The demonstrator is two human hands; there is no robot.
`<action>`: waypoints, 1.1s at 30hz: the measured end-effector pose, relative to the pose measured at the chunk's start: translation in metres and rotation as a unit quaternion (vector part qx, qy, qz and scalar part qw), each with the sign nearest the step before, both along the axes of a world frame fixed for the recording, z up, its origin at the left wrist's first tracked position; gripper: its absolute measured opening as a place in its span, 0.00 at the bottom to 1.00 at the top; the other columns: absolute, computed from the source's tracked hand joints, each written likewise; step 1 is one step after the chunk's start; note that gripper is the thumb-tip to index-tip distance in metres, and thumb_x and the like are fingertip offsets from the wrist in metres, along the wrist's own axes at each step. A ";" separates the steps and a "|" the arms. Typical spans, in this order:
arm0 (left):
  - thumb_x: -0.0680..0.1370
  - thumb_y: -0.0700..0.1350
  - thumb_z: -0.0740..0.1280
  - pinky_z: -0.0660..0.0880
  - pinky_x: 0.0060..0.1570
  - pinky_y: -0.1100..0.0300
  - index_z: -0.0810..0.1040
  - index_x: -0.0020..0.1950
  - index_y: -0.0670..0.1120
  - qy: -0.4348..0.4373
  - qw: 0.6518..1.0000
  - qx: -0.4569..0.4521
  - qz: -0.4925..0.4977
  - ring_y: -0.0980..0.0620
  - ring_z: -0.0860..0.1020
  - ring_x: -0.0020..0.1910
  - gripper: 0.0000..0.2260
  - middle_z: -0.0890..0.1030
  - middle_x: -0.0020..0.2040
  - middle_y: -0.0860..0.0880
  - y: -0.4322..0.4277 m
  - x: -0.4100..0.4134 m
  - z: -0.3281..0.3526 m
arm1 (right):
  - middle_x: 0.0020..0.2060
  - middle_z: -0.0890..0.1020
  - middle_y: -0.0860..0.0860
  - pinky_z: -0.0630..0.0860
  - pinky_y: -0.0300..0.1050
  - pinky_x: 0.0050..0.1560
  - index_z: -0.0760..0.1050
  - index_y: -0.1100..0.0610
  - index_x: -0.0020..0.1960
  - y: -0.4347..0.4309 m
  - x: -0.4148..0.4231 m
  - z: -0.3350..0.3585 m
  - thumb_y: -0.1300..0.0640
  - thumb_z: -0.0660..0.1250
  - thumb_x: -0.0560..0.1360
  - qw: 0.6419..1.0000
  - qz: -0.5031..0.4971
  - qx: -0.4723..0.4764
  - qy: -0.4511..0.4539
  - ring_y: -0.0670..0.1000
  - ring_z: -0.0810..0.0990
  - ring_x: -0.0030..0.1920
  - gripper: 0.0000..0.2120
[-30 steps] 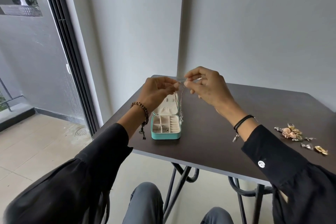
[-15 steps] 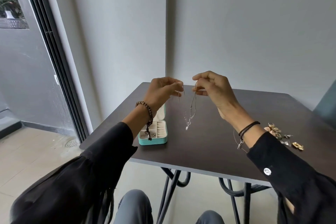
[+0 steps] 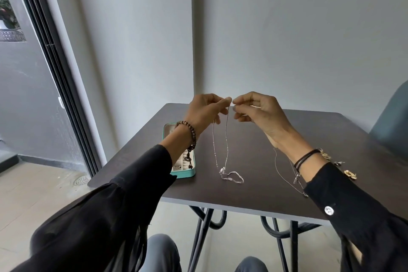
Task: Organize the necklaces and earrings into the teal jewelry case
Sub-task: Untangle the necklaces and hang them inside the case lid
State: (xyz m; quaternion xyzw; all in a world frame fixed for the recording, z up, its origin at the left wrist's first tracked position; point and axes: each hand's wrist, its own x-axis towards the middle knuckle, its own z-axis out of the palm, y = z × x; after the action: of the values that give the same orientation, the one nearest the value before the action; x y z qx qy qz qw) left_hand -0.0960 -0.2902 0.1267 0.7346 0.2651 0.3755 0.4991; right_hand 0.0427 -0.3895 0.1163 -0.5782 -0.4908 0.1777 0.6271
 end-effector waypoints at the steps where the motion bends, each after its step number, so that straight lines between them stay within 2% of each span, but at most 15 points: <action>1: 0.77 0.49 0.72 0.72 0.32 0.63 0.83 0.48 0.37 0.000 1.000 -0.002 0.000 0.54 0.73 0.25 0.15 0.82 0.34 0.51 -0.001 0.001 0.001 | 0.42 0.84 0.55 0.80 0.41 0.46 0.82 0.61 0.51 -0.001 0.001 0.000 0.66 0.72 0.75 1.000 -0.001 0.001 0.000 0.50 0.85 0.40 0.06; 4: 0.77 0.47 0.72 0.69 0.29 0.66 0.83 0.45 0.38 -0.002 1.000 0.001 -0.018 0.54 0.70 0.26 0.11 0.80 0.33 0.49 -0.006 0.005 0.004 | 0.46 0.86 0.52 0.79 0.41 0.47 0.81 0.60 0.54 -0.002 0.002 -0.002 0.65 0.72 0.74 1.000 -0.001 -0.001 -0.015 0.48 0.85 0.46 0.09; 7: 0.77 0.45 0.72 0.67 0.29 0.66 0.82 0.39 0.42 0.003 0.999 0.021 -0.039 0.55 0.69 0.27 0.09 0.79 0.33 0.49 -0.010 0.008 0.009 | 0.48 0.88 0.51 0.78 0.44 0.54 0.81 0.57 0.56 -0.002 0.003 -0.002 0.62 0.71 0.76 0.999 0.016 -0.017 -0.038 0.48 0.85 0.53 0.09; 9: 0.77 0.47 0.73 0.66 0.30 0.65 0.81 0.36 0.44 0.002 0.999 0.024 -0.042 0.55 0.68 0.28 0.11 0.77 0.31 0.50 -0.012 0.009 0.011 | 0.43 0.87 0.52 0.78 0.47 0.57 0.82 0.59 0.54 -0.003 0.004 -0.001 0.60 0.70 0.77 0.999 0.025 -0.032 -0.024 0.49 0.85 0.48 0.07; 11: 0.76 0.50 0.74 0.66 0.30 0.65 0.79 0.33 0.46 -0.001 0.999 0.015 -0.045 0.55 0.67 0.28 0.14 0.74 0.31 0.50 -0.012 0.009 0.012 | 0.32 0.79 0.52 0.80 0.48 0.52 0.82 0.63 0.49 -0.004 0.004 0.000 0.59 0.71 0.76 0.999 0.021 -0.039 0.007 0.48 0.79 0.37 0.07; 12: 0.75 0.52 0.74 0.66 0.30 0.65 0.79 0.34 0.45 -0.003 0.999 0.006 -0.047 0.54 0.66 0.29 0.14 0.72 0.32 0.50 -0.012 0.008 0.012 | 0.29 0.73 0.51 0.79 0.45 0.45 0.81 0.64 0.46 -0.004 0.004 0.000 0.59 0.71 0.76 0.999 0.019 -0.039 0.022 0.48 0.73 0.33 0.07; 14: 0.75 0.54 0.74 0.66 0.32 0.64 0.80 0.37 0.43 -0.001 0.999 -0.017 -0.047 0.54 0.65 0.28 0.16 0.70 0.33 0.48 -0.011 0.007 0.010 | 0.29 0.64 0.48 0.66 0.42 0.34 0.78 0.61 0.43 -0.005 0.003 0.002 0.59 0.70 0.75 0.998 0.024 -0.024 0.060 0.48 0.62 0.31 0.06; 16: 0.75 0.57 0.73 0.66 0.34 0.63 0.80 0.39 0.43 0.011 0.998 -0.033 -0.049 0.54 0.66 0.28 0.17 0.70 0.33 0.49 -0.010 0.005 0.007 | 0.31 0.61 0.48 0.56 0.44 0.33 0.76 0.58 0.40 -0.006 0.005 0.006 0.57 0.69 0.75 0.995 0.018 -0.003 0.099 0.49 0.57 0.31 0.07; 21: 0.76 0.57 0.71 0.70 0.39 0.60 0.78 0.42 0.41 0.036 0.996 -0.031 -0.071 0.54 0.69 0.31 0.18 0.80 0.33 0.55 0.000 -0.004 -0.008 | 0.29 0.62 0.47 0.49 0.43 0.28 0.75 0.55 0.40 -0.008 0.014 0.014 0.55 0.68 0.76 0.985 -0.018 0.033 0.170 0.47 0.55 0.28 0.08; 24: 0.78 0.54 0.70 0.70 0.42 0.59 0.79 0.46 0.35 0.043 0.995 -0.031 -0.080 0.53 0.69 0.31 0.20 0.79 0.30 0.58 0.005 -0.011 -0.015 | 0.28 0.63 0.47 0.48 0.44 0.29 0.76 0.55 0.40 -0.009 0.022 0.012 0.55 0.67 0.76 0.974 -0.019 0.060 0.216 0.47 0.55 0.27 0.07; 27: 0.79 0.51 0.70 0.70 0.44 0.55 0.76 0.51 0.26 0.016 0.997 -0.024 -0.073 0.53 0.68 0.32 0.25 0.78 0.29 0.59 0.008 -0.015 -0.017 | 0.29 0.66 0.47 0.50 0.43 0.28 0.76 0.56 0.41 -0.011 0.027 0.011 0.56 0.67 0.76 0.976 -0.021 0.050 0.212 0.47 0.57 0.26 0.06; 30: 0.77 0.52 0.71 0.70 0.42 0.57 0.78 0.52 0.29 0.009 0.998 -0.016 -0.068 0.53 0.70 0.31 0.23 0.78 0.30 0.58 0.010 -0.014 -0.014 | 0.29 0.68 0.47 0.50 0.42 0.27 0.78 0.56 0.43 -0.012 0.025 0.011 0.55 0.70 0.75 0.983 -0.015 0.036 0.177 0.47 0.57 0.26 0.05; 33: 0.75 0.54 0.73 0.71 0.42 0.60 0.82 0.46 0.41 0.042 0.995 -0.009 -0.087 0.54 0.73 0.31 0.16 0.79 0.33 0.53 0.006 -0.010 -0.010 | 0.30 0.69 0.48 0.50 0.44 0.30 0.80 0.58 0.46 -0.012 0.021 0.014 0.54 0.71 0.76 0.989 0.008 0.030 0.145 0.47 0.58 0.27 0.07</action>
State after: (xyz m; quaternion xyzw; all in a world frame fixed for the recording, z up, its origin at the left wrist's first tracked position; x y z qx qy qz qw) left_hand -0.1060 -0.2839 0.1166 0.7658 0.2238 0.2969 0.5247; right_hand 0.0634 -0.4015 0.1299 -0.5236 -0.4040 0.2501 0.7072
